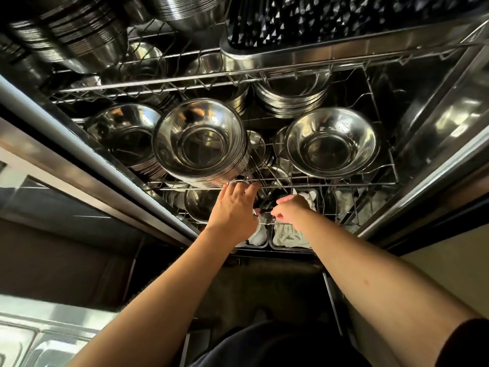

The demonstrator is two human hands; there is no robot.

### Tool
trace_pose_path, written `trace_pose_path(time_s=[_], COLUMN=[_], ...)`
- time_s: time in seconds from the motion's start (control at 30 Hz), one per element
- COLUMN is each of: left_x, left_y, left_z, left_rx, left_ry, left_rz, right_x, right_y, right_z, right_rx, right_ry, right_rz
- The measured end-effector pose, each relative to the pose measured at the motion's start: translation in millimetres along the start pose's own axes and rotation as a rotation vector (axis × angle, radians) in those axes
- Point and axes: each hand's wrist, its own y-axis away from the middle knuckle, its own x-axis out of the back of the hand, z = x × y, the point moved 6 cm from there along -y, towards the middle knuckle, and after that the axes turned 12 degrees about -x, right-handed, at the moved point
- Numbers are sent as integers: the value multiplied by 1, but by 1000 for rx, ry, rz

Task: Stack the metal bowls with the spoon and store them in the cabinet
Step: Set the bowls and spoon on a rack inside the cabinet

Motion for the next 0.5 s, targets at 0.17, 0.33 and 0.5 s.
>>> trace_pose_path(time_s=[0.17,0.33,0.5], left_x=[0,2,9], left_y=[1,2,-2], left_z=[1,-1,0], left_rx=[4,-8,-3], left_ry=[13,12,26], left_rz=[4,-25,-74], right_x=[-1,13,52], right_y=[11,25,61], right_z=[1,0,-7], right_rx=[14,179,436], right_ry=[-77,73,307], right_rz=[-119,-139,-33])
